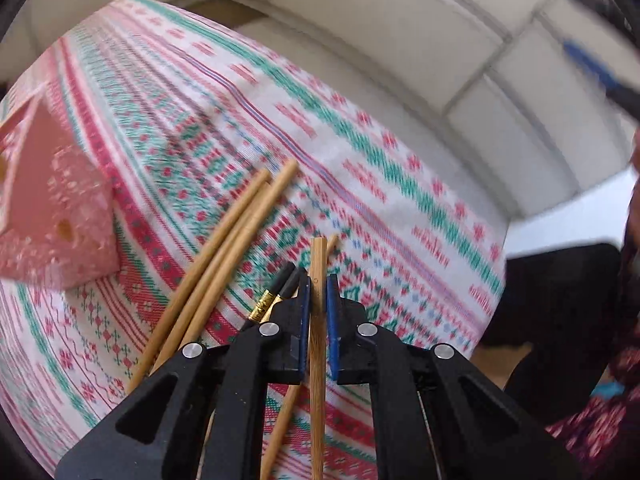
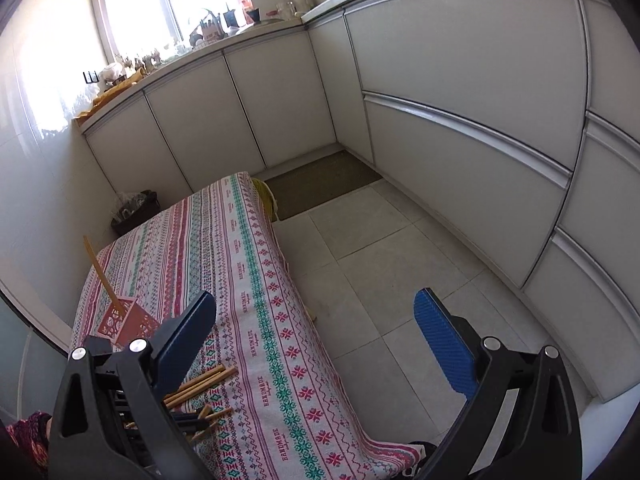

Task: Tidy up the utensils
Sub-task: 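Close the left tool on another wooden chopstick in the pile, then lift the chopstick with the left tool while the right tool grasps another wooden chopstick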

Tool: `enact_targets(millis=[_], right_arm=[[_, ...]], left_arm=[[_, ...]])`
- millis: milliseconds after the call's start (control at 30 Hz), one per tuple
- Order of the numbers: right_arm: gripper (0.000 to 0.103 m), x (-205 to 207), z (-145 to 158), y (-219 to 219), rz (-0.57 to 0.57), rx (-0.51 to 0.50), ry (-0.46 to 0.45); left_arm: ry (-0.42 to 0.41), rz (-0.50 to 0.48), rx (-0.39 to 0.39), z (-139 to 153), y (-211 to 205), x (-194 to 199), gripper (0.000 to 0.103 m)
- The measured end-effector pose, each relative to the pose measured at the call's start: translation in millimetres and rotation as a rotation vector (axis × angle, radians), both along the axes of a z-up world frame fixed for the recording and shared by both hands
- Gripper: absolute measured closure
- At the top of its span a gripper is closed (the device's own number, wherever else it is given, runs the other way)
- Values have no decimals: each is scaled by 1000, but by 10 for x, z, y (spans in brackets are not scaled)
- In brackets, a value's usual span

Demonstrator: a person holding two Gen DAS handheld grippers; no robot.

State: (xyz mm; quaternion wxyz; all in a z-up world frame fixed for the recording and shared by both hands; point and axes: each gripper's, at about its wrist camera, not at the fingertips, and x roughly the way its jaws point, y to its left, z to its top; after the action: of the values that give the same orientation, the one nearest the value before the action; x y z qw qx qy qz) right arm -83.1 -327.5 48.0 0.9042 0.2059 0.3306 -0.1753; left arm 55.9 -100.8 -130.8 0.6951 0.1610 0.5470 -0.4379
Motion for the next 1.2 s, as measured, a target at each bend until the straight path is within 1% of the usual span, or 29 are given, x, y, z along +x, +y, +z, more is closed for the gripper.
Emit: enact_targets(millis=[100, 200, 233, 300, 367, 433, 467, 500, 533, 600, 633, 667, 733, 833, 900, 1033, 1100, 1167, 1200], right_arm=[[7, 75, -139, 83, 15, 30, 55], [7, 188, -379, 191, 38, 70, 169], [7, 218, -476, 229, 43, 103, 211], [8, 231, -664, 307, 28, 169, 284], [21, 247, -846, 436, 9, 217, 368], [52, 290, -1021, 603, 4, 248, 459], [61, 312, -1110, 683, -2, 271, 495], [72, 324, -1200, 760, -5, 294, 525], [78, 342, -1288, 843, -11, 317, 558], [81, 353, -1396, 991, -36, 331, 600], [83, 368, -1364, 1066, -55, 298, 592], [84, 397, -1357, 1132, -56, 299, 597], [87, 457, -1374, 1240, -65, 339, 633], [88, 520, -1355, 1381, -84, 290, 665], [88, 537, -1407, 1427, -94, 292, 689], [88, 598, -1419, 1557, -109, 245, 707], [88, 641, -1424, 1655, -116, 197, 727], [91, 699, -1424, 1759, -119, 171, 735], [98, 721, -1420, 1795, -124, 168, 737]], left_arm=[[-39, 87, -90, 186, 229, -7, 96], [-62, 145, -192, 418, 485, -136, 96], [-74, 154, -223, 532, 512, -222, 96], [-106, 170, -292, 741, 706, -375, 96], [-151, 175, -365, 955, 914, -526, 96], [-208, 165, -437, 1178, 1076, -658, 96], [-236, 160, -467, 1285, 1168, -716, 96], [-263, 158, -495, 1387, 1270, -730, 96], [-283, 160, -522, 1466, 1363, -779, 96], [-312, 174, -579, 1592, 1522, -808, 96], [-323, 188, -603, 1642, 1612, -815, 96], [-331, 199, -622, 1653, 1643, -786, 96], [-348, 209, -655, 1720, 1745, -811, 96], [-389, 205, -709, 1890, 1896, -908, 96], [-412, 210, -748, 2006, 2022, -948, 96], [-468, 244, -812, 2163, 2272, -1019, 96], [-490, 264, -839, 2216, 2375, -1047, 96], [-509, 282, -854, 2246, 2451, -1076, 96], [-514, 290, -858, 2242, 2472, -1080, 96]])
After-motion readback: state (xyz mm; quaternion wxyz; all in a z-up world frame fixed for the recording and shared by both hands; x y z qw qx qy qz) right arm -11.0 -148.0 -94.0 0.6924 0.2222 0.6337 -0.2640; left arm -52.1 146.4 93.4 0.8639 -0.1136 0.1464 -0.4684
